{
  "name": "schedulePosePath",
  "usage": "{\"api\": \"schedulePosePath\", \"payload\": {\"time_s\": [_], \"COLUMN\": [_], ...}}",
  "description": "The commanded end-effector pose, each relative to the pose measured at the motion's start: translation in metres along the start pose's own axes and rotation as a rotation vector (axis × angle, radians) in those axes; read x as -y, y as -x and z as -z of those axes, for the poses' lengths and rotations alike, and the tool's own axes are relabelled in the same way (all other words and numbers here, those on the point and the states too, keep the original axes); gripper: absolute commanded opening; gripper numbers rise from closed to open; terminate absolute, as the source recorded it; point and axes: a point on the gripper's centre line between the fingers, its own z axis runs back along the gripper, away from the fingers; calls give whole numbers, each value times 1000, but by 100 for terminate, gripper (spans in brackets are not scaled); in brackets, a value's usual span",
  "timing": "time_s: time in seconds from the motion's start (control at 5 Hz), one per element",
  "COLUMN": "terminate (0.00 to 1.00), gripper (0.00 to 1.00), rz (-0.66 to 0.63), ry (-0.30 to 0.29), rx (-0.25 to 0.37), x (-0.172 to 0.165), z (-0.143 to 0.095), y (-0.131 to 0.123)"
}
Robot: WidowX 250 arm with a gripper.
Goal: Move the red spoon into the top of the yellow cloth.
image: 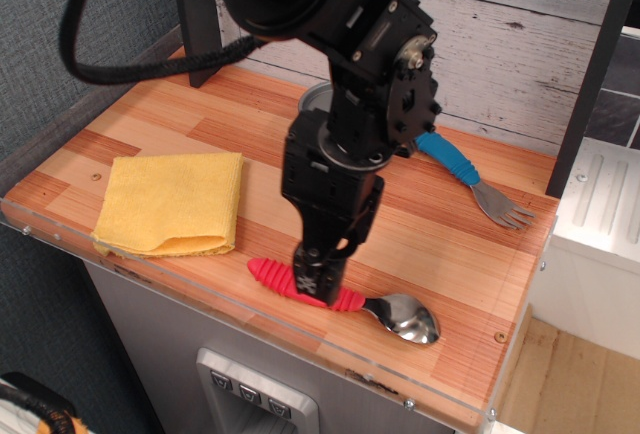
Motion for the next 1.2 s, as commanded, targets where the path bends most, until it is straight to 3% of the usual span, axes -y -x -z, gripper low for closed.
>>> {"api": "schedulePosePath", "payload": {"time_s": [0.0,0.4,0.8,1.0], "terminate": [0,0,0,0], "gripper": [100,100,100,0], "rz": [-56,-114,-84,-95], "ry": [0,-24,-18,-12], "rx": [-54,-67,-60,-61], "x": [12,6,7,6], "z": [4,19,32,34], "y": [11,12,16,15]}}
